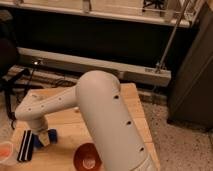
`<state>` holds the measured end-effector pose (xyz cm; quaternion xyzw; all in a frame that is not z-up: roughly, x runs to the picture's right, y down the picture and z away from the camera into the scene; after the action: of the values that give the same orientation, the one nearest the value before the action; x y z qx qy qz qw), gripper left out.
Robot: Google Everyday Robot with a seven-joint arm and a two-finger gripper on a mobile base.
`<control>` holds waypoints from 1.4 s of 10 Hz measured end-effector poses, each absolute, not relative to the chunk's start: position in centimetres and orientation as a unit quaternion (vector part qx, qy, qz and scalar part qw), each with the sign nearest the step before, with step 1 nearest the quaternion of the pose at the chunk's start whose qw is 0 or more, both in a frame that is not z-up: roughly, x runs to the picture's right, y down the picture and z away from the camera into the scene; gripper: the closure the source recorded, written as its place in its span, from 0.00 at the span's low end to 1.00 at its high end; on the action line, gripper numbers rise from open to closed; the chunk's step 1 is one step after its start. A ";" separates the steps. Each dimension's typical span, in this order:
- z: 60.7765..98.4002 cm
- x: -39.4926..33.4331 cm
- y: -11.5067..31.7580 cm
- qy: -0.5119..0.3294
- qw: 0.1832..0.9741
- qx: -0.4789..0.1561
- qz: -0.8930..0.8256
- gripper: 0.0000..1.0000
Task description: Wipe the white sponge on the table
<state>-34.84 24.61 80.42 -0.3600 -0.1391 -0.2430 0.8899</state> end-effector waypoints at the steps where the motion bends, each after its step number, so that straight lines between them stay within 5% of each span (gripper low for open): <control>1: 81.5 -34.8 23.6 -0.134 0.892 -0.358 -0.241 0.76; 8: 87.3 -27.1 18.9 -0.063 0.907 -0.378 -0.172 0.76; 14: 84.3 -18.4 22.2 -0.021 0.911 -0.396 -0.115 0.76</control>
<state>-18.42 22.23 84.31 -0.3957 -0.0209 -0.1148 0.9109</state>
